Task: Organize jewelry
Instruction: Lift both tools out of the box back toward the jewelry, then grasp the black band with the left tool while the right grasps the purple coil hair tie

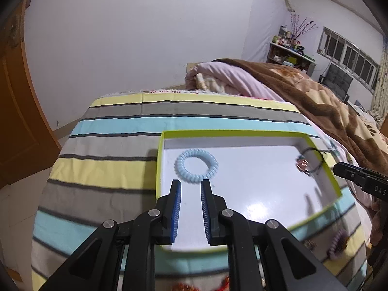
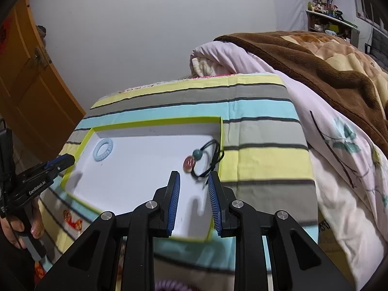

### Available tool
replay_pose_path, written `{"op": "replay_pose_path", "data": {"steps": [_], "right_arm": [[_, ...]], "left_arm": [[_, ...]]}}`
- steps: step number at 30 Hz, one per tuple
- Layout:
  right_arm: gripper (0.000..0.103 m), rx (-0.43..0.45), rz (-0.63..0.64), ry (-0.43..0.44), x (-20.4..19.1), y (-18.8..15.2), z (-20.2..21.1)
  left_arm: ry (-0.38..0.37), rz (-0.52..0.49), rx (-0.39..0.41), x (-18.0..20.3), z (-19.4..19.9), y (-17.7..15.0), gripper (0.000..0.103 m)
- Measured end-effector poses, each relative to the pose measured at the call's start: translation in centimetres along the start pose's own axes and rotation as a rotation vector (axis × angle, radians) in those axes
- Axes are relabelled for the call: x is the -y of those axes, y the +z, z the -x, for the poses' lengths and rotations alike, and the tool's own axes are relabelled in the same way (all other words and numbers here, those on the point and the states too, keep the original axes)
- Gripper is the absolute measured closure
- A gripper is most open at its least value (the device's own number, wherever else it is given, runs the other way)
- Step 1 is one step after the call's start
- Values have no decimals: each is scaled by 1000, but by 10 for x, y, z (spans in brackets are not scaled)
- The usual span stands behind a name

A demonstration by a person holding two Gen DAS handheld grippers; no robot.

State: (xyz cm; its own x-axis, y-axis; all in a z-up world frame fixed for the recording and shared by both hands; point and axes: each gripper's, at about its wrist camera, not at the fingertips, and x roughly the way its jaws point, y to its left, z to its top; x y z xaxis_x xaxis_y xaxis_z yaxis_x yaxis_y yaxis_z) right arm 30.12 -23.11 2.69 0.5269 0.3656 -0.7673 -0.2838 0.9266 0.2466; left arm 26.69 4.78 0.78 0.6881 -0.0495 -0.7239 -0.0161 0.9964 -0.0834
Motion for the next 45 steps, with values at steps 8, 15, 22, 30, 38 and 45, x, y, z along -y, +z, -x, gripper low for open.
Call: {"op": "replay_pose_path", "data": {"steps": [8,15,22,30,38,45], "right_arm": [[78,63,9,43,-20,-44,51],[78,90,18,56,-39,-88,88],[78,140,41,25,-58,-134,119],[78,135,62,9,-71,-174,132],[78,174,113,-17,-86,-188,140],[78,176,113,-21,-84,-189,139]], "left_arm": [[-30,-25,91,15,61,-34,87],[-56,-26,119,22,104,-75,87],[-62,-39,154,29,139,-117,87],[-94,-45,124,36,155,-157,87],[-112,-80,134,47,165,-173,87],[-130,-93,135,52,161,-173,87]]}}
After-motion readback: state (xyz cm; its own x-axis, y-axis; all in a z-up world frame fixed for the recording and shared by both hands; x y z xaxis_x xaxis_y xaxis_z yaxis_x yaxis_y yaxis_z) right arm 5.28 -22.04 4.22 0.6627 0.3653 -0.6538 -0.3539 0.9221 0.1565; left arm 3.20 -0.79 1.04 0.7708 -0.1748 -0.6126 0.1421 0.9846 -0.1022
